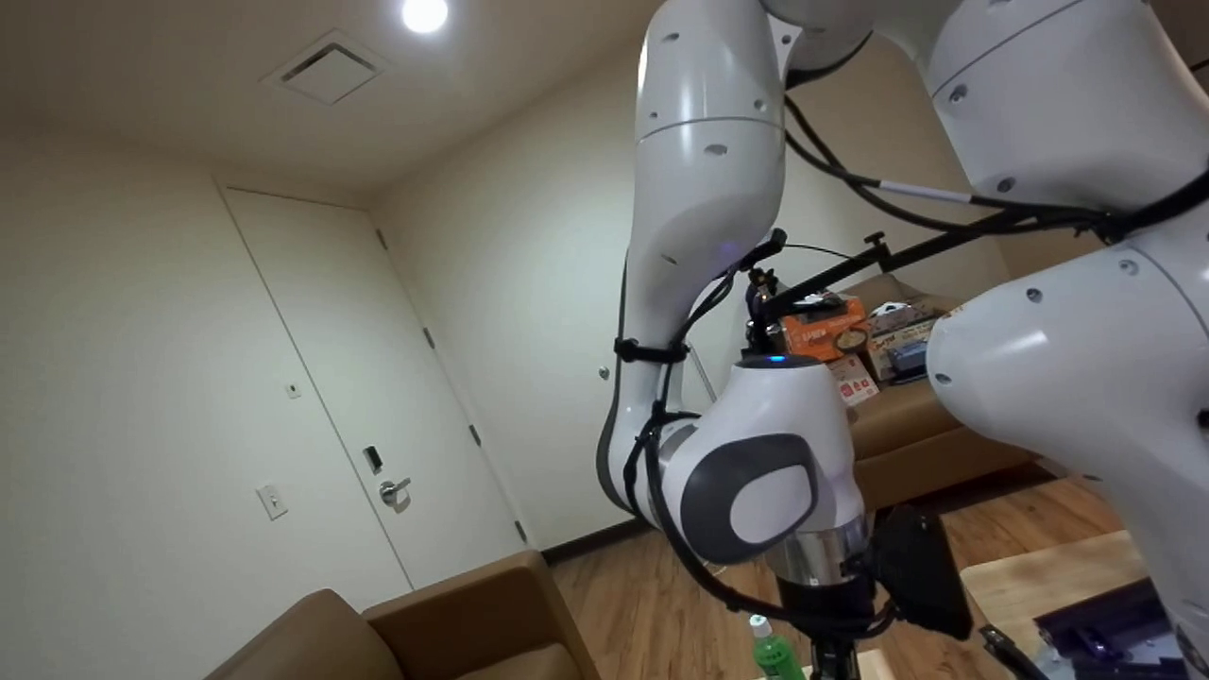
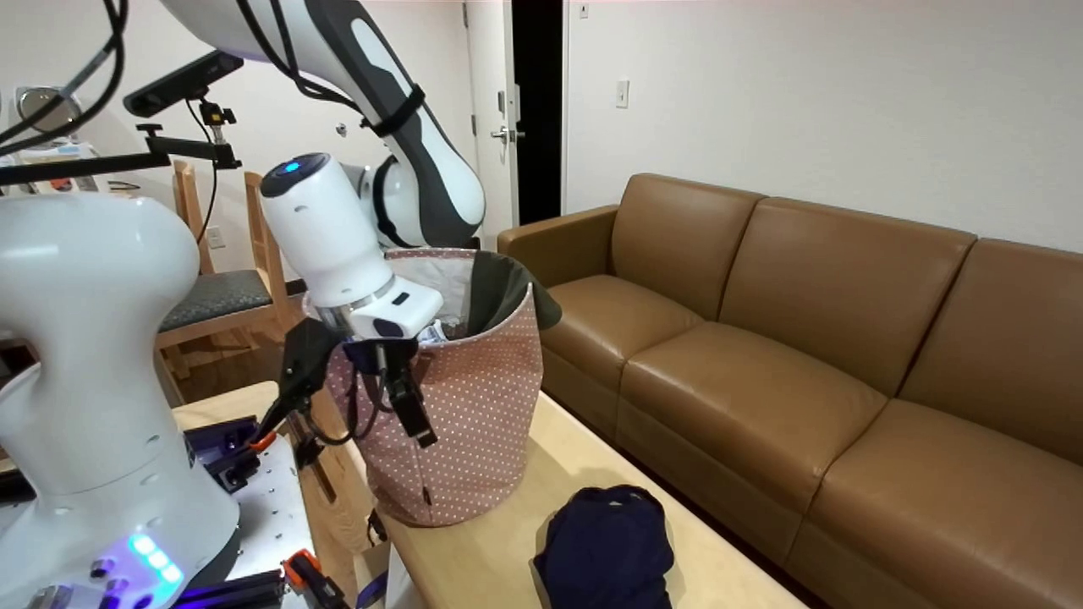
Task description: Put the checked garment in the laundry basket
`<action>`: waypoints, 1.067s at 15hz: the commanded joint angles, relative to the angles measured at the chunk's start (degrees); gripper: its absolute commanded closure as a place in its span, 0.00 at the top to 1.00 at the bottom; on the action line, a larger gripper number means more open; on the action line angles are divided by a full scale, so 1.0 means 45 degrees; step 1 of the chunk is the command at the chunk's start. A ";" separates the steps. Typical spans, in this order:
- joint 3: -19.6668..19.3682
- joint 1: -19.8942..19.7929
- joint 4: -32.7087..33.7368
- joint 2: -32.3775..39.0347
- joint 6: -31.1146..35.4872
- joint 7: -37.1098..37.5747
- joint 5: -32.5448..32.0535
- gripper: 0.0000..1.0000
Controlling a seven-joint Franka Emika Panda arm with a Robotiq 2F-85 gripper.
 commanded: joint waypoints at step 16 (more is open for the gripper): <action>-0.2072 0.3741 0.2447 -0.0957 0.0788 -0.0747 0.2012 1.00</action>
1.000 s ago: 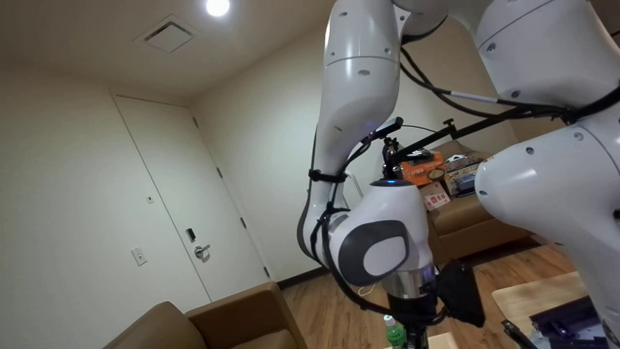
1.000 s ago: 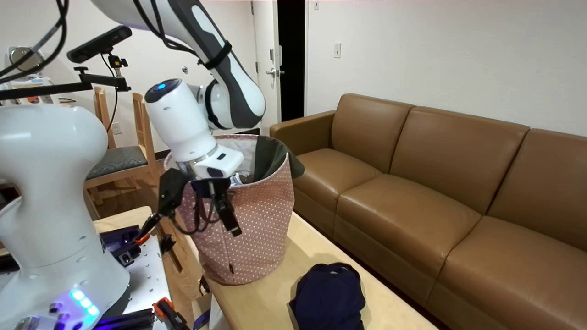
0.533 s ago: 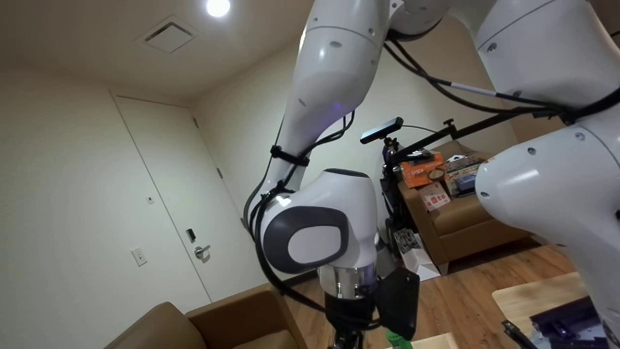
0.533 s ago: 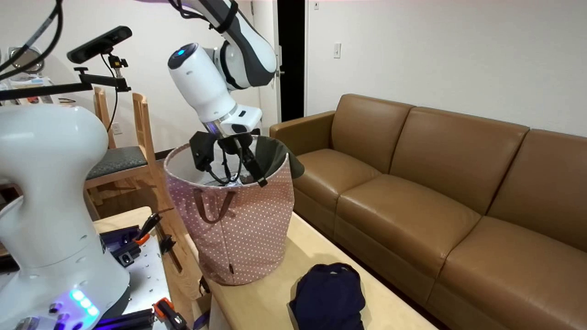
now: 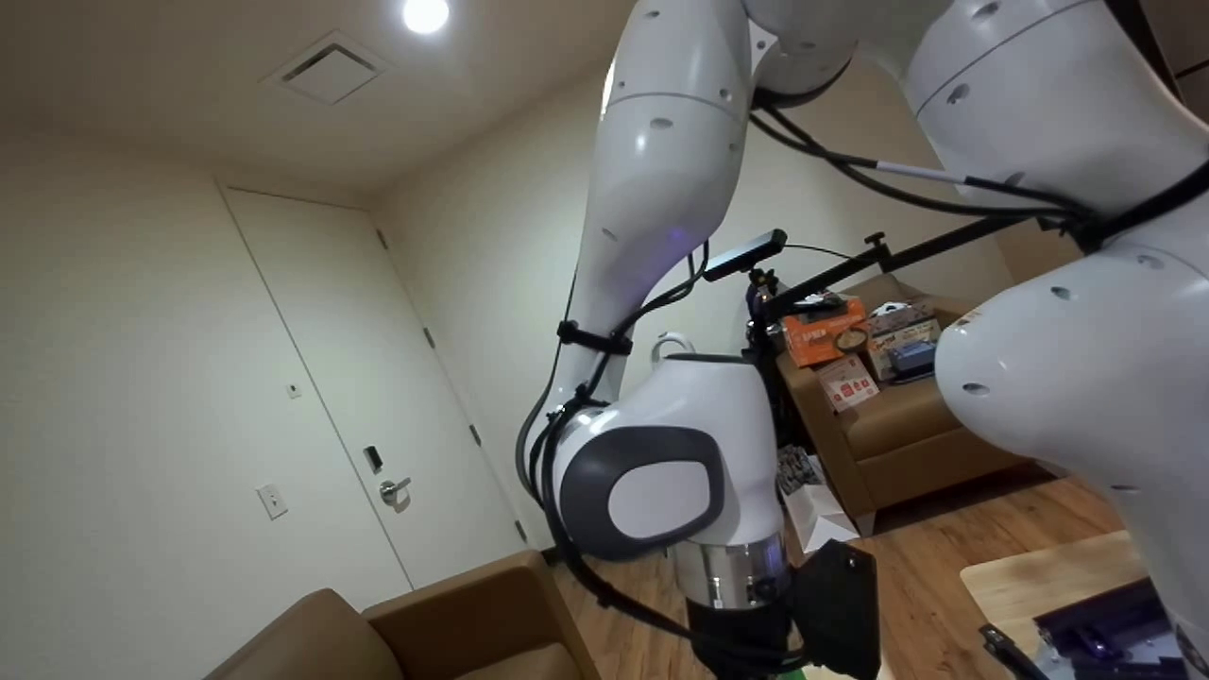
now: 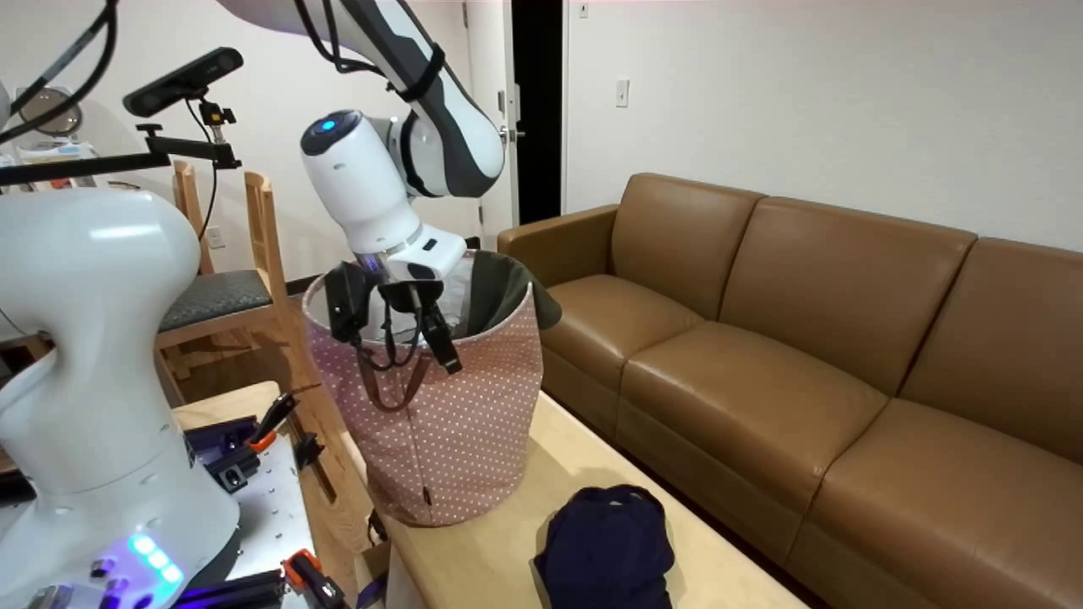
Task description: Put the checked garment in the laundry basket
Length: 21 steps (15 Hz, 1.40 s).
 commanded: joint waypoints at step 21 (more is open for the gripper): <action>0.0055 -0.1574 -0.0331 -0.1107 0.0032 0.7726 -0.0005 1.00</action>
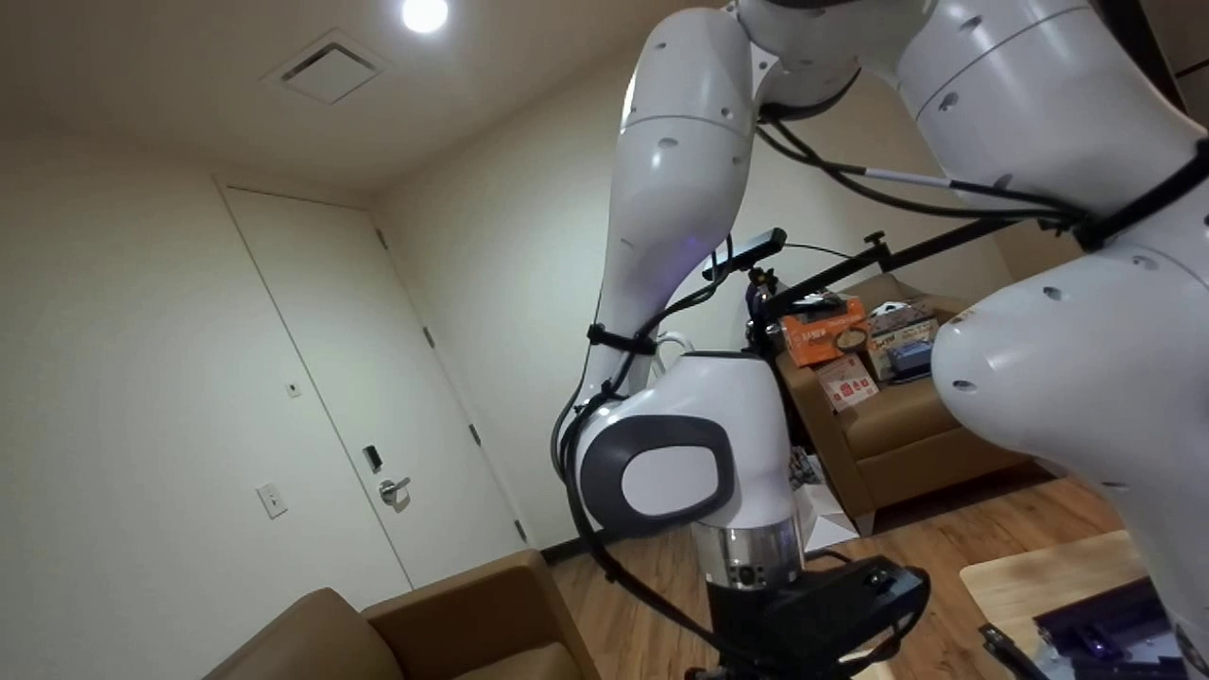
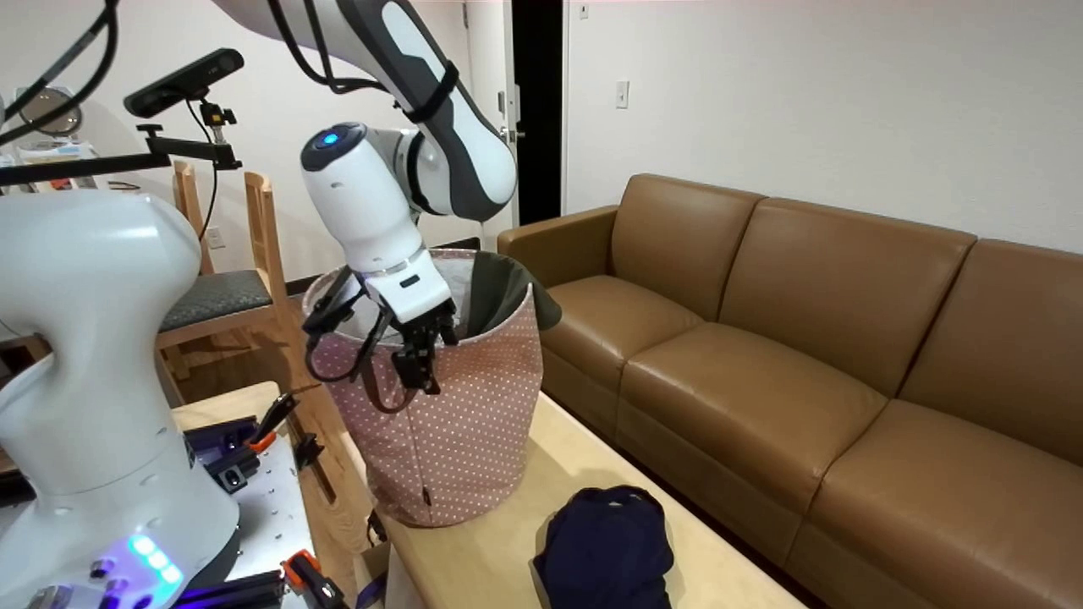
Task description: Put the checked garment in the laundry basket
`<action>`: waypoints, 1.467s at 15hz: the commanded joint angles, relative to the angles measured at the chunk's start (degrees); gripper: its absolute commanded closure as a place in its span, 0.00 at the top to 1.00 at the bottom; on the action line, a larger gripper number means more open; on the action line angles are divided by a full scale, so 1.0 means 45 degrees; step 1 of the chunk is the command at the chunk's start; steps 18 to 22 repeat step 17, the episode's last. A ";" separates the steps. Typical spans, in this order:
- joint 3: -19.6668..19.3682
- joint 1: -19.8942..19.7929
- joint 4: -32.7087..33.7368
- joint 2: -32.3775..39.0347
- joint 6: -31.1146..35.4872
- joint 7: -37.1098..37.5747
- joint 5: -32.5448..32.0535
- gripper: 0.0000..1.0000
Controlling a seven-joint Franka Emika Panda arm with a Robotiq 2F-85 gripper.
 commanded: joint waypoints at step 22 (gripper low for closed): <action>0.0674 -0.1263 0.0046 -0.0126 0.0000 0.4475 -0.0005 1.00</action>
